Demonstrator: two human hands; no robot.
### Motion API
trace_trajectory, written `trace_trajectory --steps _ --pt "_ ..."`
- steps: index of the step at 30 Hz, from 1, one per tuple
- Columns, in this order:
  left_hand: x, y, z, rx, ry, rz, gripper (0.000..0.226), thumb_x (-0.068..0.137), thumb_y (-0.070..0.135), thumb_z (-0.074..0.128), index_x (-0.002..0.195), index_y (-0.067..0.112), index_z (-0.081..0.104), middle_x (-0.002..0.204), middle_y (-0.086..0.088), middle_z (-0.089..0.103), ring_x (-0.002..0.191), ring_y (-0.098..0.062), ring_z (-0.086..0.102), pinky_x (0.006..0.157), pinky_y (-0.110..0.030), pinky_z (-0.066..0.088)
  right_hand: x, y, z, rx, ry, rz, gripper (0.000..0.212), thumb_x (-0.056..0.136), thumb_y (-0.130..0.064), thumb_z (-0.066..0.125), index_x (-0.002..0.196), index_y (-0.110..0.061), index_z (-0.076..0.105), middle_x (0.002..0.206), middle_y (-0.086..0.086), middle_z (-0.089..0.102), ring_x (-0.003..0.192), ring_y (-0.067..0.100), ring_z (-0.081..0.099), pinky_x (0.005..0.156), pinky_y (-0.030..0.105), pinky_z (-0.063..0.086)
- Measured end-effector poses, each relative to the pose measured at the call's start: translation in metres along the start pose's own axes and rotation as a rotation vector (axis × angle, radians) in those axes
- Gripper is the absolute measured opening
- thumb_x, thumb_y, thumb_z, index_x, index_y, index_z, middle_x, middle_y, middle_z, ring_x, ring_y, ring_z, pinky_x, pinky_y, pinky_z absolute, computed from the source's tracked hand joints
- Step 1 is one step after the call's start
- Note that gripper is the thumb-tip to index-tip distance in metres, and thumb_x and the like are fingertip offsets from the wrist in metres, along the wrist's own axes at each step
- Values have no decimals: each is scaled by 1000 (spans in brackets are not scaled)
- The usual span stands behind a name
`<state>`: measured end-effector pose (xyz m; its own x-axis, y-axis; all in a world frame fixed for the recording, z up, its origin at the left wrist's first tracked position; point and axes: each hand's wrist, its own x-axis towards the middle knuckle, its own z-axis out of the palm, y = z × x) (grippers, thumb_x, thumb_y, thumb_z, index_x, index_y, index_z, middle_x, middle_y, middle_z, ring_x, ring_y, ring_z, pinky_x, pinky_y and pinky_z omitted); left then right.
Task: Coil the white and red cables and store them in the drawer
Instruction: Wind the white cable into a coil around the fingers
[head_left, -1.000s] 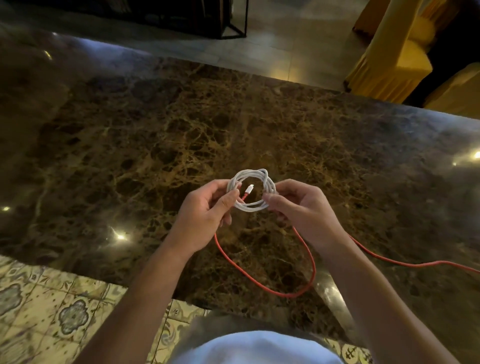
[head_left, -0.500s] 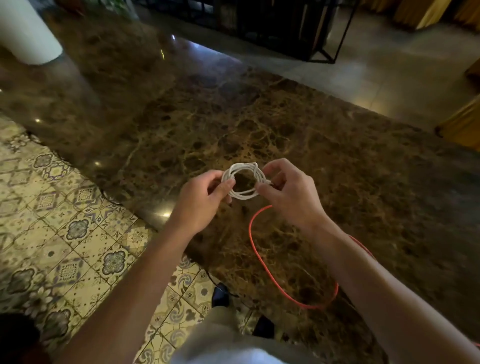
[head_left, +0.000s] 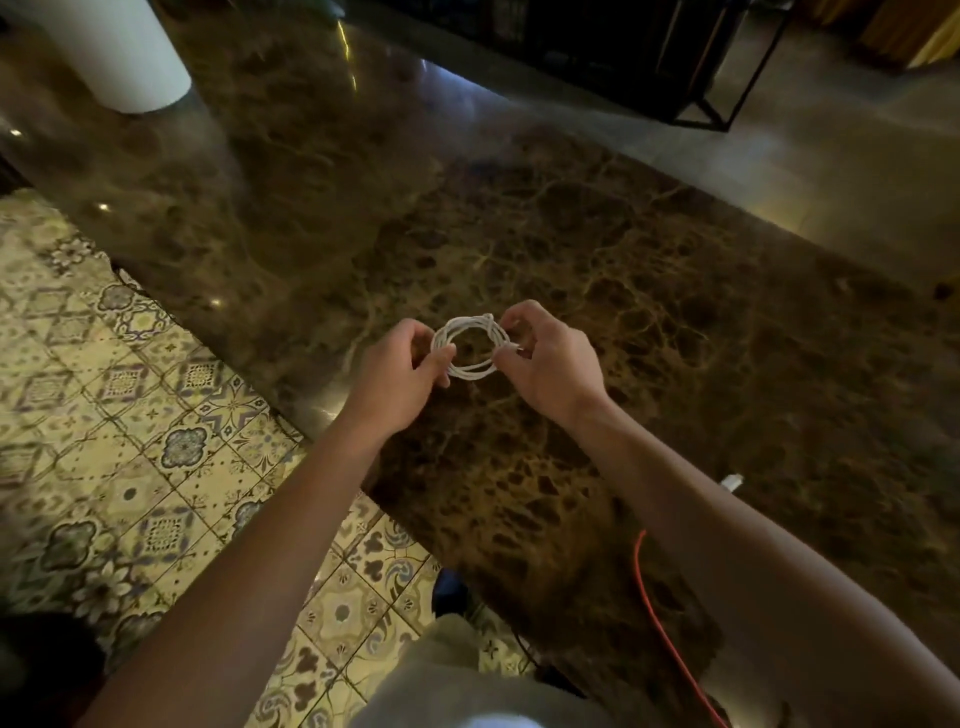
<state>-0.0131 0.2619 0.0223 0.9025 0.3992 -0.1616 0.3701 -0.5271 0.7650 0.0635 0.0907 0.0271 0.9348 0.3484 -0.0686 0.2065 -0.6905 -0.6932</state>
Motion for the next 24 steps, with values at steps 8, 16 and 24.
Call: trace_trajectory --steps 8,16,24 --pt "33 -29 -14 137 32 8 24 103 36 62 118 17 64 105 7 64 91 -13 62 69 -19 43 36 -15 48 -175 -5 41 29 99 -35 62 126 -28 59 96 1 75 83 24 70 67 31 47" --pt "40 -39 -9 321 202 100 33 100 42 63 119 15 64 122 -3 56 103 -16 57 74 -26 42 42 -15 57 -316 -10 -54 32 104 -36 54 135 -26 53 94 1 76 80 23 70 67 32 43" --pt "44 -45 -14 295 124 206 35 100 33 65 129 13 65 131 -7 62 124 -27 52 98 -26 33 43 -11 54 -238 -6 -29 39 105 -49 47 136 -25 52 90 -5 75 78 18 70 67 34 50"
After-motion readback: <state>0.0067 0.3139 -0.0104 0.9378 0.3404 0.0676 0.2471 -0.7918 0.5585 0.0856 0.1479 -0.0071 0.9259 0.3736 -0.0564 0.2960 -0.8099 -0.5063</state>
